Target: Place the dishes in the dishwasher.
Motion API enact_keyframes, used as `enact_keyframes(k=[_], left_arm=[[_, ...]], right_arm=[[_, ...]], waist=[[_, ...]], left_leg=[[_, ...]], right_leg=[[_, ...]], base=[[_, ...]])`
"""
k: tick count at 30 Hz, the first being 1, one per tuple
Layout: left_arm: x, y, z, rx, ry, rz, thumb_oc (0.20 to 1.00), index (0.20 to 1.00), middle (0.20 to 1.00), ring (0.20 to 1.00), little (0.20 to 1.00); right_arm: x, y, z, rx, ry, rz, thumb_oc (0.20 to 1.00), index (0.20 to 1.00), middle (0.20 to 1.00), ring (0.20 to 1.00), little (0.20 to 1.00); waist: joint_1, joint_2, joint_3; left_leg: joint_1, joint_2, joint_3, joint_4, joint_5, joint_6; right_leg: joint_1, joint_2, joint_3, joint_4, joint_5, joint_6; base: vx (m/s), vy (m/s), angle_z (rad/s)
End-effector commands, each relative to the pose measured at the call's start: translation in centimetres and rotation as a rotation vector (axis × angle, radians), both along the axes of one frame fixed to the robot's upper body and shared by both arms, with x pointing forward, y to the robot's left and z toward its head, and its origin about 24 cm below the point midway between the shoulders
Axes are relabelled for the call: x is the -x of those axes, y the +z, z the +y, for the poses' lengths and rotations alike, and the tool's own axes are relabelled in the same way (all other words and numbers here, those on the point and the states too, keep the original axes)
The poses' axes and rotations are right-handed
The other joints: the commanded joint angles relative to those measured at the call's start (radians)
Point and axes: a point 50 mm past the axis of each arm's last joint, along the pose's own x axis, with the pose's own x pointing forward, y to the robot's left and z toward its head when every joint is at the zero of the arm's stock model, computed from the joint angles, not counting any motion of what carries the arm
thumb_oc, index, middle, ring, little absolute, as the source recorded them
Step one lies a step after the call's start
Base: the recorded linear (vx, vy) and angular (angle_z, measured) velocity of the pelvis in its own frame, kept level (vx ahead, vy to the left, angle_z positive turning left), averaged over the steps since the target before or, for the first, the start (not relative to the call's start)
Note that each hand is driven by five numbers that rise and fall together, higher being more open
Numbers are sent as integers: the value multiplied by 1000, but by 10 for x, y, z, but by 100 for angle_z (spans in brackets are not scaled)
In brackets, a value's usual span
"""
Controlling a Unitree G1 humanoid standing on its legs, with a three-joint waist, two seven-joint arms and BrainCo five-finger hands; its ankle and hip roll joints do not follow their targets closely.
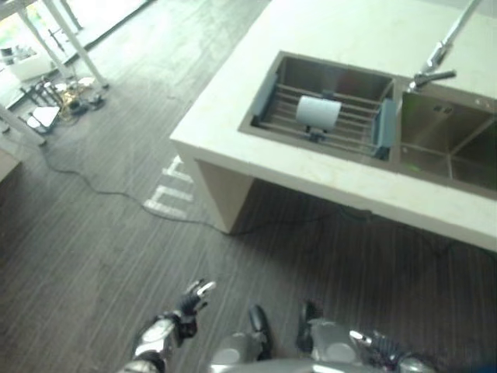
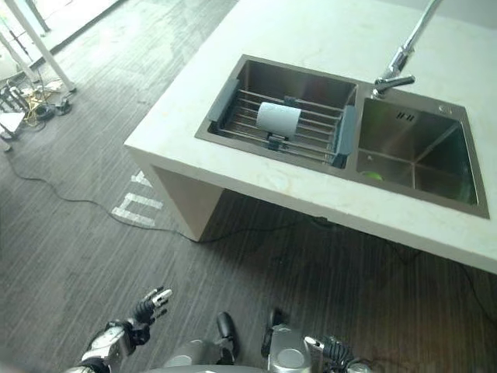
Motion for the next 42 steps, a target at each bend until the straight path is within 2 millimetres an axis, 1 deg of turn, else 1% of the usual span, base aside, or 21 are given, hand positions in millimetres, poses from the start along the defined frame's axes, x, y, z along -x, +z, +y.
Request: enact_keyframes(k=[1,3,6,7,8,9,10,11,13,16,18,22,26,30,32,33,36,39,40,41,42], left_arm=[[-15,8,1,22,11,-69,1000,1000,1000,1000,1000],[-10,5,-2,29,27,-50,1000,1000,1000,1000,1000],[-9,3,-6,22,49,-41,1000,1000,1000,1000,1000],[-9,2,-8,16,54,-43,1000,1000,1000,1000,1000],[-7,2,-9,19,74,-37,1000,1000,1000,1000,1000],[-7,2,-8,21,81,-34,1000,1000,1000,1000,1000],[-5,1,-7,24,84,-27,1000,1000,1000,1000,1000],[-2,0,-6,28,69,-18,1000,1000,1000,1000,1000],[8,-4,-6,15,39,2,1000,1000,1000,1000,1000],[16,-8,-5,27,79,43,1000,1000,1000,1000,1000],[21,-10,-5,38,119,72,1000,1000,1000,1000,1000],[46,-17,16,1,293,176,1000,1000,1000,1000,1000],[55,-15,32,-29,360,161,1000,1000,1000,1000,1000],[57,-10,47,-117,467,148,1000,1000,1000,1000,1000],[62,-5,63,-152,601,144,1000,1000,1000,1000,1000],[66,6,91,-217,729,119,1000,1000,1000,1000,1000],[77,19,123,-312,818,150,1000,1000,1000,1000,1000],[99,42,164,-492,952,198,1000,1000,1000,1000,1000],[104,69,196,-646,1008,173,1000,1000,1000,1000,1000],[104,81,207,-698,1017,152,1000,1000,1000,1000,1000],[98,112,232,-852,988,73,1000,1000,1000,1000,1000]], right_arm=[[0,4,-12,67,55,9,1000,1000,1000,1000,1000],[1,4,-12,113,160,22,1000,1000,1000,1000,1000],[-1,4,-12,118,147,28,1000,1000,1000,1000,1000],[-3,5,-14,121,124,21,1000,1000,1000,1000,1000],[-6,6,-15,138,126,9,1000,1000,1000,1000,1000],[-7,7,-16,143,117,5,1000,1000,1000,1000,1000],[-10,8,-18,144,79,-6,1000,1000,1000,1000,1000],[-14,10,-22,137,30,-25,1000,1000,1000,1000,1000],[-18,14,-28,117,-53,-61,1000,1000,1000,1000,1000],[-16,14,-29,45,-228,-91,1000,1000,1000,1000,1000],[-10,11,-28,18,-270,-83,1000,1000,1000,1000,1000],[14,2,-22,-31,-403,-29,1000,1000,1000,1000,1000],[26,1,-24,-25,-438,-9,1000,1000,1000,1000,1000],[27,3,-31,-10,-446,-24,1000,1000,1000,1000,1000],[25,6,-37,3,-443,-35,1000,1000,1000,1000,1000],[27,9,-45,18,-457,-38,1000,1000,1000,1000,1000],[31,12,-53,26,-484,-43,1000,1000,1000,1000,1000],[37,14,-60,38,-499,-34,1000,1000,1000,1000,1000],[39,15,-63,44,-498,-22,1000,1000,1000,1000,1000],[39,15,-63,47,-498,-19,1000,1000,1000,1000,1000],[40,15,-63,47,-497,-14,1000,1000,1000,1000,1000]], waist=[[1,-19,-23],[-3,-29,-33],[7,-50,-29],[21,-63,-18],[38,-61,-5],[42,-58,-1],[49,-50,4],[62,-34,8],[91,-9,24],[87,1,3],[83,10,-7],[70,24,-30],[60,32,-39],[55,39,-43],[53,42,-46],[54,47,-53],[58,53,-59],[59,62,-63],[60,68,-67],[61,71,-69],[65,74,-73]], left_leg=[[25,76,-83,130,-127,-29],[23,85,-93,186,-152,-32],[-8,90,-111,331,-195,-37],[-66,91,-149,493,-179,-49],[-141,74,-218,599,-153,-53],[-143,74,-226,568,-152,-51],[-135,76,-237,489,-148,-51],[-144,85,-262,359,-100,-70],[-212,109,-317,271,14,-115],[-159,119,-298,196,-2,-113],[-109,115,-296,151,-9,-110],[-18,98,-291,74,-22,-97],[6,89,-287,51,-31,-83],[17,86,-277,32,-35,-81],[22,86,-273,24,-34,-82],[27,88,-266,17,-34,-83],[28,91,-266,15,-33,-85],[31,95,-264,11,-32,-91],[35,99,-262,8,-32,-92],[36,99,-261,8,-32,-92],[36,101,-260,6,-31,-91]], right_leg=[[88,10,19,-27,3,11],[121,22,34,-33,-19,-9],[151,24,36,-37,-32,-40],[168,26,43,-47,-34,-60],[180,41,73,-42,-41,-77],[181,45,79,-39,-45,-75],[182,51,89,-35,-51,-70],[192,65,100,-40,-62,-66],[245,81,114,-63,-84,-65],[254,49,85,-76,-80,-48],[248,35,69,-71,-74,-36],[229,18,65,-56,-67,-21],[217,14,84,-65,-58,-15],[213,6,87,-100,-37,-5],[212,4,87,-118,-28,-1],[216,1,80,-133,-24,1],[218,-1,74,-142,-22,2],[224,-3,67,-155,-21,1],[230,-3,64,-167,-17,1],[231,-3,64,-171,-16,2],[234,-3,62,-177,-11,3]], base=[[229,-190,19],[273,-217,4],[185,-222,3],[230,-259,-3],[226,-179,-10],[204,9,-49],[168,147,-54],[212,177,-59],[274,206,-28],[225,220,-64],[158,163,-61],[139,108,-10],[60,58,3],[2,44,-17],[-9,23,-12],[1,6,-11],[3,-2,-3],[-3,2,-1],[0,0,0],[0,0,0],[-23,-32,3]])
